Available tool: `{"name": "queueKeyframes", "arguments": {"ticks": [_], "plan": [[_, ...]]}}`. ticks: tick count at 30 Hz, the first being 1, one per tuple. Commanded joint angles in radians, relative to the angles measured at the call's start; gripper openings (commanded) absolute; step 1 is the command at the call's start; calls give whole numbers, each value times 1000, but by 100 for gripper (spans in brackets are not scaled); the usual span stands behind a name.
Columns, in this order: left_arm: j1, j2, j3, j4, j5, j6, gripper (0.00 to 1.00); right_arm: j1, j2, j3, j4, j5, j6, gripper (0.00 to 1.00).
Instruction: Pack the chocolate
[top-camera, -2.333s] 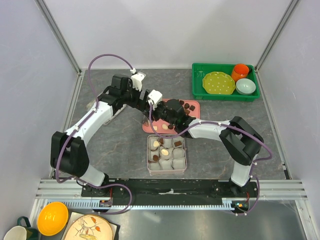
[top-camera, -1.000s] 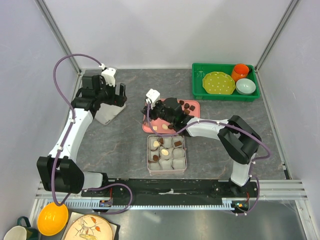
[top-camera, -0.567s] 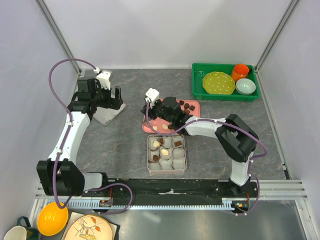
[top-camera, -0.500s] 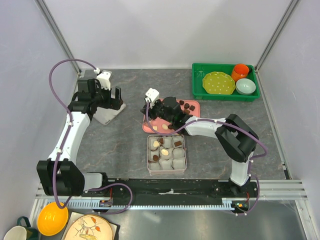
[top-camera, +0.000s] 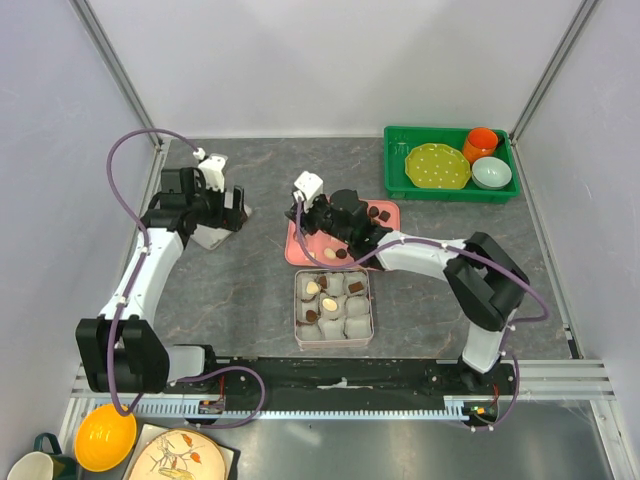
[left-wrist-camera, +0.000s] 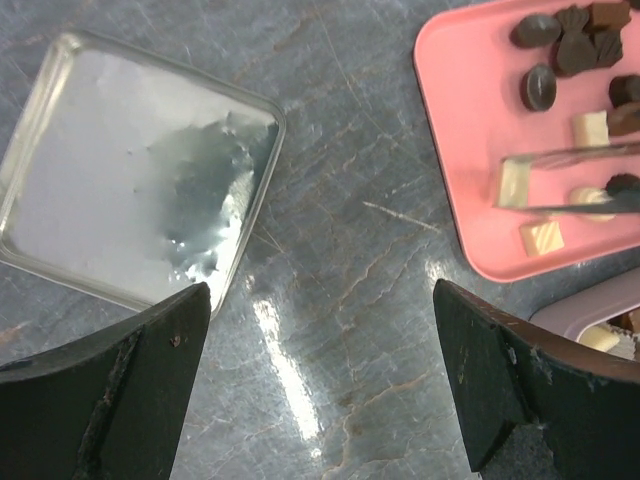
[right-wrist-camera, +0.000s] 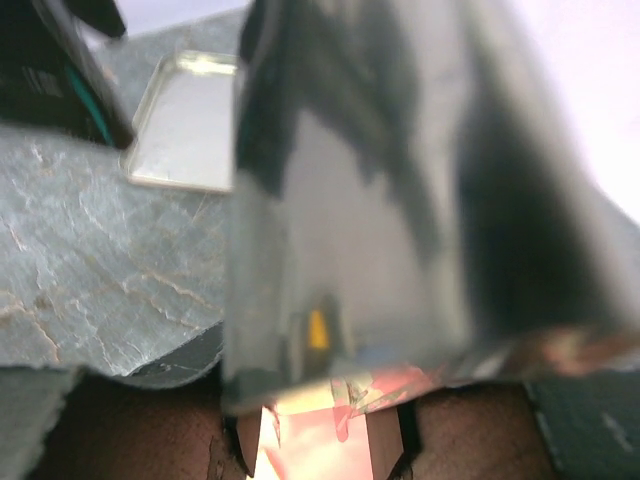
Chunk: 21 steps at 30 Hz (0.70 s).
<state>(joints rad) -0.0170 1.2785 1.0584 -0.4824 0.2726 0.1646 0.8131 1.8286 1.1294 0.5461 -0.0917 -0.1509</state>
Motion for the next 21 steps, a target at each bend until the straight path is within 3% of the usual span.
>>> {"name": "queueKeyframes", "arguments": {"ticks": [1,7,14,21], "plan": [[6,-41,-38,19,22,68,99,-3,-169,-37,37,33,-24,43],[6,-44,-126,47,2,125,99,-2,-406,-204,-35,69,20,41],[3,-28,-166,76,26,142,99,15,-730,-364,-283,83,74,41],[0,-30,-189,91,45,151,99,77,-868,-404,-494,84,99,41]]}}
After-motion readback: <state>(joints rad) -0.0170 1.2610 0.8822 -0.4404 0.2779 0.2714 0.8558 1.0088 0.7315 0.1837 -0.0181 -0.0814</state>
